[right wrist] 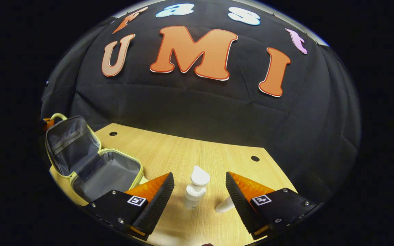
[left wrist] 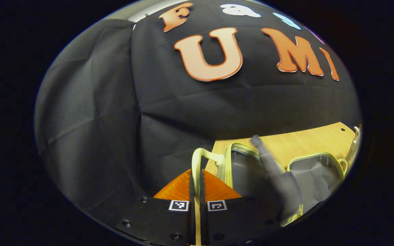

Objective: First open the suitcase, pack the skin care products into it, and then close the suitcase.

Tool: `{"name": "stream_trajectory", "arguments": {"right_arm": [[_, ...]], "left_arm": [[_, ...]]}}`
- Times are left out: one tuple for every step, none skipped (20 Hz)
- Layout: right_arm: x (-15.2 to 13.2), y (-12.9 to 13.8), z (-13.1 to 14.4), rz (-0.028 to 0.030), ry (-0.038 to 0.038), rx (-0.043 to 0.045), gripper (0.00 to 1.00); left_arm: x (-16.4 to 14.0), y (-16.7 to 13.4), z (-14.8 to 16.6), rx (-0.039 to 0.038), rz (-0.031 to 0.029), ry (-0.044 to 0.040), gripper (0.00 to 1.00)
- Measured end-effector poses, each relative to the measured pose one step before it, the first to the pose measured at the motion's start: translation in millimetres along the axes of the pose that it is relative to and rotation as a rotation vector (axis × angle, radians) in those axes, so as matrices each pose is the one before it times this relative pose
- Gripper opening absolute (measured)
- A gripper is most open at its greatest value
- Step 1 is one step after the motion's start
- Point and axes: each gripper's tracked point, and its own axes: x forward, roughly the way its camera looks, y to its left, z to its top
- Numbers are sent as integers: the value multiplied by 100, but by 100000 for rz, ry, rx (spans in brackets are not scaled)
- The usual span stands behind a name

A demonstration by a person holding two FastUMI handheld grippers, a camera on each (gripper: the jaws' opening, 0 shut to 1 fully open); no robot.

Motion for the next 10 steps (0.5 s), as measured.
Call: {"name": "stream_trajectory", "arguments": {"right_arm": [[49,87,319,-372,597,907,96],[-76,84,217,-156,630,897,96],[-31,-15,179,-298,431,299,96],[-134,-112,211,-178,333,251,96],[-45,-221,3,-407,257,226,96],[-122,-280,19,-567,208,376,96],[-57,-284,66,-608,261,475,96],[-177,-290,-192,-385,269,555,96],[-110,-429,-145,-665,192,537,96],[-136,-425,-200,-469,41,474,96]], "left_arm": [[1192,254,-1828,-3188,-1094,3850,6],[926,250,-1716,-3229,-1132,3933,6],[1067,138,-1754,-2749,-2022,3990,6],[925,-65,-1985,-3010,-1791,5471,6],[1528,-55,-1788,-2752,-1908,3708,6],[1242,833,-1219,2117,4052,3346,6],[110,-88,-585,2979,3626,276,18],[185,-381,304,2103,1350,-911,21],[-417,-617,80,469,451,-1330,21],[-777,-350,613,1146,-290,-1924,27]]}}
